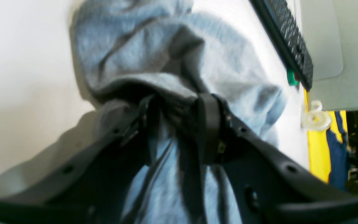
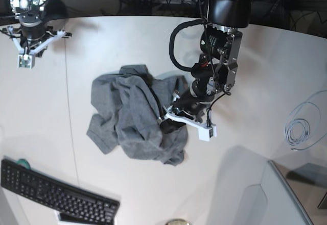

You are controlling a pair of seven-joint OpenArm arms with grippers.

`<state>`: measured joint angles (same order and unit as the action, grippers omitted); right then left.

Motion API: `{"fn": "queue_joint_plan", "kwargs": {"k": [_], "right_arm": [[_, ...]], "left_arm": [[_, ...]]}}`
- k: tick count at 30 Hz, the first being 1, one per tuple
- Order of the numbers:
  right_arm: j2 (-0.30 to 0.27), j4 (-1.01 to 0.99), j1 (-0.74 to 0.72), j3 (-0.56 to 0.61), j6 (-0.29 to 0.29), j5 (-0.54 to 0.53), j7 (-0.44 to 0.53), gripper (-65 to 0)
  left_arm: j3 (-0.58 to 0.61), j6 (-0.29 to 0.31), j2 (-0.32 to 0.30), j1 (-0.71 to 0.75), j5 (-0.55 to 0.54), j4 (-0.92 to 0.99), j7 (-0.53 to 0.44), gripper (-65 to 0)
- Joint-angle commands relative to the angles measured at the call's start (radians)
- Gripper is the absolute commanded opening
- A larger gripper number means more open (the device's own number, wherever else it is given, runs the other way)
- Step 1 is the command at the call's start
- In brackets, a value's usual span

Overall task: Layout the t-shirt on the table in an organized manner, then fold the t-shirt properly
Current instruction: 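Lower the left gripper onto the crumpled grey t-shirt and grasp it, then grasp the t-shirt edge with the right gripper and drag it outward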

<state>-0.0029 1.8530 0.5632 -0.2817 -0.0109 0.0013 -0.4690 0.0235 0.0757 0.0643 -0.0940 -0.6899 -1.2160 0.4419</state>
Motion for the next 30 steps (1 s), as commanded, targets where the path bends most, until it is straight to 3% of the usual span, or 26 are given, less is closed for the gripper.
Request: {"fn": "queue_joint_plan", "kwargs": {"k": [1, 3, 5, 7, 12, 14, 17, 21, 23, 30], "right_arm": [[-0.007, 0.018, 0.002, -0.003, 0.002, 0.003, 0.016, -65.0], [-0.007, 0.018, -0.01, -0.003, 0.002, 0.003, 0.016, -65.0], [-0.007, 0.017, -0.016, -0.003, 0.002, 0.003, 0.016, -65.0], [-0.007, 0.015, -0.027, -0.003, 0.002, 0.003, 0.014, -65.0], [-0.007, 0.015, -0.061, 0.003, 0.002, 0.003, 0.014, -65.0], [-0.007, 0.015, -0.093, 0.005, -0.011, 0.003, 0.013, -65.0], [-0.006, 0.015, -0.151, 0.049, -0.091, 0.003, 0.009, -65.0], [-0.006, 0.015, -0.233, 0.123, -0.122, 0.003, 0.009, -65.0], [-0.006, 0.015, -0.268, 0.164, -0.122, 0.003, 0.009, -65.0], [-0.006, -0.039, -0.375, 0.302, -0.123, -0.001, -0.035, -64.8]], "left_arm": [[0.005, 0.009, 0.01, -0.02, -0.014, -0.009, -0.012, -44.8], [0.033, 0.009, 0.007, -0.029, -0.014, -0.003, -0.012, -49.9], [0.033, 0.009, 0.006, -0.025, -0.014, -0.012, -0.012, -65.0], [0.031, 0.006, 0.002, -0.023, -0.014, -0.015, -0.012, -65.0], [0.031, 0.005, -0.082, 0.006, -0.014, -0.094, -0.012, -65.0], [0.029, 0.005, -0.142, 0.04, -0.014, -0.193, -0.012, -65.0], [0.028, -0.003, -0.235, 0.102, -0.014, -0.331, -0.012, -65.0], [0.026, -0.078, -0.354, 0.199, -0.014, -0.443, -0.013, -65.0], [-0.024, -0.083, -0.393, 0.264, -0.014, -0.483, -0.013, -65.0], [-0.371, -0.081, -0.398, 0.443, -0.014, -0.543, -0.012, -65.0]]}}
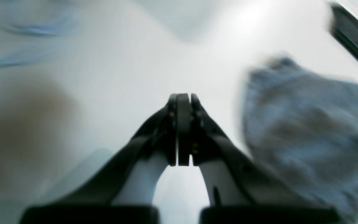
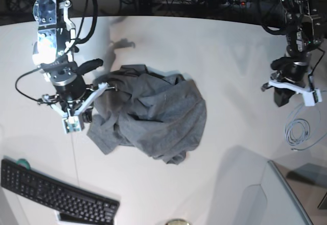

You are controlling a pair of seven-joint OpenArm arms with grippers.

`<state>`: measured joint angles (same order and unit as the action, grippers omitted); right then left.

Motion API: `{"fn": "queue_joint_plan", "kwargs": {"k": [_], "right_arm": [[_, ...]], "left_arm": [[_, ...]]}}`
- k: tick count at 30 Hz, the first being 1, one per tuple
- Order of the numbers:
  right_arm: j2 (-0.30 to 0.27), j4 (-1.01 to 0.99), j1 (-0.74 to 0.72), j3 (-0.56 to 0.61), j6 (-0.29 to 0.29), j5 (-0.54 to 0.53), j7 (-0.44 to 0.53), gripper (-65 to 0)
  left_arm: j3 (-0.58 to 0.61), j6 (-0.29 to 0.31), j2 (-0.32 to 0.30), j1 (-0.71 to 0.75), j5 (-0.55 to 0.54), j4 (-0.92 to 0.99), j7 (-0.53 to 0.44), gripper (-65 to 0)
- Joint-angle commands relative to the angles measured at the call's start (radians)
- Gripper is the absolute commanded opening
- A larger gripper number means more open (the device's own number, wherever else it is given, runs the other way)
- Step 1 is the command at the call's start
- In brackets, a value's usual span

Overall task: Layout the t-shirt on the table in an organized manner, then fold the t-shirt properly
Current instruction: 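Grasp the t-shirt edge with the right gripper and drag it outward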

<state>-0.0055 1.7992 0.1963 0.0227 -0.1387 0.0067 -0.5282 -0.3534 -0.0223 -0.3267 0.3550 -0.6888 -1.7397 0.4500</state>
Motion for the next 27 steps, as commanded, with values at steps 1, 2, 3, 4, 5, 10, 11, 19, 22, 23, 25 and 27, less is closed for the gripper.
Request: {"fn": "queue_joint_plan", "kwargs": {"k": [1, 2, 3, 4, 5, 10, 11, 19, 22, 23, 25, 27], "right_arm": [[-0.003, 0.007, -0.022, 0.019, 0.004, -0.006, -0.011, -64.7], [-0.003, 0.003, -0.031, 0.041, 0.004, -0.006, -0.037, -64.7], [-0.003, 0.003, -0.039, 0.062, 0.004, -0.007, -0.06, -64.5], [-0.003, 0.003, -0.047, 0.082, 0.004, -0.007, -0.079, -63.2], [-0.003, 0.003, -0.053, 0.093, 0.004, -0.007, -0.089, -60.8], [-0.003, 0.006, -0.083, 0.104, 0.004, -0.007, -0.096, -34.5], [-0.003, 0.0, -0.096, 0.104, 0.004, -0.007, -0.097, -27.6], [0.012, -0.212, -0.223, 0.102, 0.004, -0.029, -0.099, -24.6], [0.011, -0.255, -0.237, 0.079, 0.004, -0.096, -0.099, -30.9], [0.011, -0.279, -0.245, 0.066, 0.004, -0.118, -0.099, -33.3], [0.011, -0.332, -0.265, 0.046, 0.004, -0.149, -0.099, -38.9], [0.011, -0.362, -0.271, 0.032, 0.004, -0.17, -0.099, -43.5]], "left_arm": [[-0.026, 0.017, -0.009, 0.008, -0.015, -0.019, -0.018, -65.0], [-0.046, 0.017, -0.01, 0.019, -0.015, -0.019, -0.018, -65.0], [-0.057, 0.017, -0.019, 0.026, -0.015, -0.019, -0.018, -65.0], [-0.057, 0.017, -0.025, 0.036, -0.015, -0.019, -0.018, -65.0], [-0.057, 0.017, -0.033, 0.043, -0.015, -0.021, -0.018, -65.0], [-0.062, 0.017, -0.032, 0.094, -0.015, -0.018, -0.02, -65.0], [-0.065, 0.018, -0.03, 0.108, -0.015, -0.016, -0.02, -65.0], [-0.068, 0.141, -0.028, 0.18, -0.015, 0.033, -0.029, -65.0], [-0.068, 0.143, -0.028, 0.181, -0.015, 0.077, -0.029, -65.0], [-0.068, 0.143, -0.028, 0.181, -0.015, 0.085, -0.029, -65.0], [-0.068, 0.144, -0.028, 0.181, -0.015, 0.09, -0.029, -65.0], [-0.068, 0.144, -0.028, 0.181, -0.015, 0.091, -0.029, -65.0]]}}
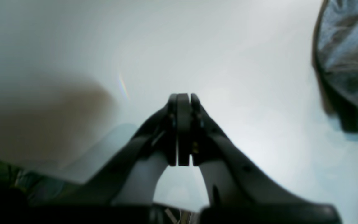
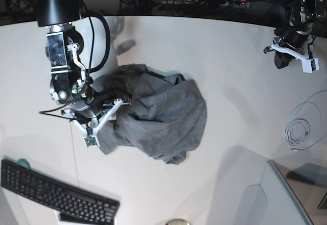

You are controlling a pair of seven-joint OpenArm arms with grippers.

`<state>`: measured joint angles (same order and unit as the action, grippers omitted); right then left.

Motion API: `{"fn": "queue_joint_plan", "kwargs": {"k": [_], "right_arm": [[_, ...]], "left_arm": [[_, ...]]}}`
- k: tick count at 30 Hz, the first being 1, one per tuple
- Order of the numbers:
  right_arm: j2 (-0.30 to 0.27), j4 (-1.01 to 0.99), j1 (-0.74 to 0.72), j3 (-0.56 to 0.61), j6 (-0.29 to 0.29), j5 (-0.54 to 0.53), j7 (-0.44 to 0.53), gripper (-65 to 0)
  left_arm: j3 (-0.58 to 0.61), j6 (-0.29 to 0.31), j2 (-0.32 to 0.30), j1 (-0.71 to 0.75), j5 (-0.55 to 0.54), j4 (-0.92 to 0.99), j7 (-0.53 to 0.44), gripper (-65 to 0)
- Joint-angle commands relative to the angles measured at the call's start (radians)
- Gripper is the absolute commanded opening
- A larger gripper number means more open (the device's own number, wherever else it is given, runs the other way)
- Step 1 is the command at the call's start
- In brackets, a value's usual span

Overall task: Layout the t-shirt on the table in an organized manner, then fold the t-shirt properly
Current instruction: 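Grasp the t-shirt edge with the right gripper and drag it outward, then grasp another fold of the t-shirt with the left gripper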

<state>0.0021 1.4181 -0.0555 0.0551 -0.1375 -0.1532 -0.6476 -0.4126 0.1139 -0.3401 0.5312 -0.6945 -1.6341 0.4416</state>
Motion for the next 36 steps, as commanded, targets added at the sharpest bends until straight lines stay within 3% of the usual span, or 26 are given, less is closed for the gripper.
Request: {"fn": "queue_joint_plan", "kwargs": {"k": [1, 2, 5, 11, 17, 22, 26, 31, 36], "right_arm": [[0.003, 0.016, -0.019, -0.007, 0.003, -0.019, 0.021, -45.3], [0.002, 0.016, -0.019, -0.007, 0.002, -0.029, 0.021, -48.2], [0.002, 0.017, -0.019, -0.005, 0.002, -0.032, 0.012, -65.0], [0.002, 0.226, 0.033, -0.013, 0.003, -0.029, -0.028, -64.8], [0.003, 0.53, 0.082, -0.125, 0.003, -0.029, -0.179, -64.8], [0.003, 0.603, 0.108, -0.202, 0.003, -0.03, -0.182, -64.8], [0.003, 0.606, 0.128, -0.26, 0.002, -0.032, -0.09, -64.8], [0.002, 0.608, 0.154, -0.294, -0.001, -0.032, 0.035, -64.8], [0.002, 0.608, 0.153, -0.294, -0.106, -0.03, 0.101, -64.8]], "left_arm": [[-0.009, 0.008, -0.015, 0.004, -0.009, -0.015, -0.02, -65.0], [-0.009, 0.008, -0.015, 0.0, -0.009, -0.015, -0.02, -65.0], [-0.009, 0.008, -0.015, -0.006, -0.009, -0.015, -0.02, -65.0], [-0.009, 0.008, -0.015, -0.019, -0.007, -0.012, -0.02, -65.0], [-0.009, 0.008, -0.015, -0.027, -0.006, -0.012, -0.02, -65.0], [0.033, 0.008, -0.003, -0.064, -0.007, -0.024, -0.02, -65.0], [0.134, 0.008, 0.006, -0.13, -0.006, -0.024, -0.019, -65.0], [0.352, 0.008, 0.026, -0.259, -0.006, -0.016, -0.019, -65.0], [0.542, 0.008, 0.115, -0.429, -0.006, 0.047, -0.017, -65.0]]}}
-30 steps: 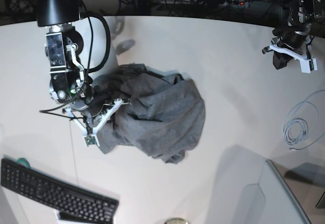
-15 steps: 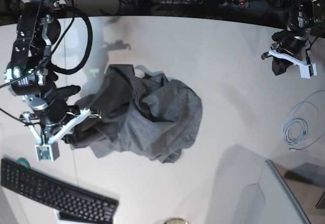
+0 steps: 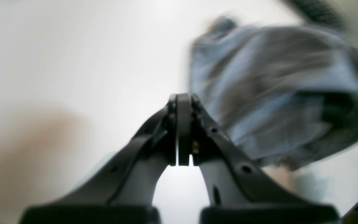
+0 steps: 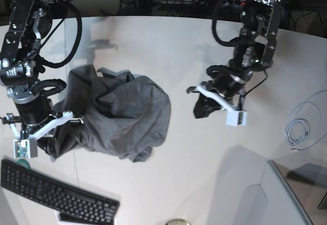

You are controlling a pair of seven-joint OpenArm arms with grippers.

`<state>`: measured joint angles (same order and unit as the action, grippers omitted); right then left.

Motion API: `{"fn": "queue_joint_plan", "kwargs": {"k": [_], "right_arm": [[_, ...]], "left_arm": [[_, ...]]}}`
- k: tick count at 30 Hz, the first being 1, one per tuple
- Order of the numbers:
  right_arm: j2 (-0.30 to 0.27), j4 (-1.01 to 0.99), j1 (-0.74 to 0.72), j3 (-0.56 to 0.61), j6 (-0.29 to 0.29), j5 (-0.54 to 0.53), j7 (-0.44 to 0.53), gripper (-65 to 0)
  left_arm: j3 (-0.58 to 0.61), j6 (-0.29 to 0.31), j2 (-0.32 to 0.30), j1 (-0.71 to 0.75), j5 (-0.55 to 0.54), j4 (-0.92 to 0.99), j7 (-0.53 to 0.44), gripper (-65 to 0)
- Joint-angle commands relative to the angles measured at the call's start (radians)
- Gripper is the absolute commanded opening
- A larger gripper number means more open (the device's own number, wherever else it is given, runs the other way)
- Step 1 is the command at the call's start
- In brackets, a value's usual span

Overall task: Layout the t-shirt on the table in an organized manner, then fold the t-shirt properly
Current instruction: 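Grasp another fold of the t-shirt with the left gripper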

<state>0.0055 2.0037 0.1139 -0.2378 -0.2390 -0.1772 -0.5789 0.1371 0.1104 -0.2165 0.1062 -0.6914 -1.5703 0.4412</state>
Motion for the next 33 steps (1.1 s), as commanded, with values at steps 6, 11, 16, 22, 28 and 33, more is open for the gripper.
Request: {"fn": "queue_joint_plan", "kwargs": {"k": [6, 11, 16, 22, 28, 33], "right_arm": [[0.0, 0.019, -0.01, -0.002, -0.003, -0.005, 0.032, -64.8], [0.0, 0.016, -0.012, -0.001, -0.006, -0.005, -0.017, -64.8], [0.0, 0.016, -0.012, -0.001, -0.006, -0.005, -0.023, -64.8], [0.0, 0.016, -0.009, -0.001, -0.006, -0.005, -0.023, -64.8], [0.004, 0.016, -0.009, 0.001, -0.006, -0.005, -0.023, -64.8], [0.0, 0.016, 0.005, 0.001, -0.007, -0.005, -0.023, -64.8]], "left_arm": [[0.258, 0.012, 0.053, -0.165, -0.007, 0.074, -0.022, -47.4], [0.428, 0.012, 0.122, -0.245, -0.006, 0.146, -0.022, -46.4], [0.623, 0.012, 0.119, -0.28, -0.004, 0.115, -0.022, -47.2], [0.815, 0.012, 0.128, -0.291, 0.206, 0.141, -0.022, -47.6], [0.727, 0.012, 0.291, -0.333, 0.358, 0.385, -0.022, -47.6], [0.563, 0.012, 0.332, -0.376, 0.437, 0.538, -0.126, -47.6]]}}
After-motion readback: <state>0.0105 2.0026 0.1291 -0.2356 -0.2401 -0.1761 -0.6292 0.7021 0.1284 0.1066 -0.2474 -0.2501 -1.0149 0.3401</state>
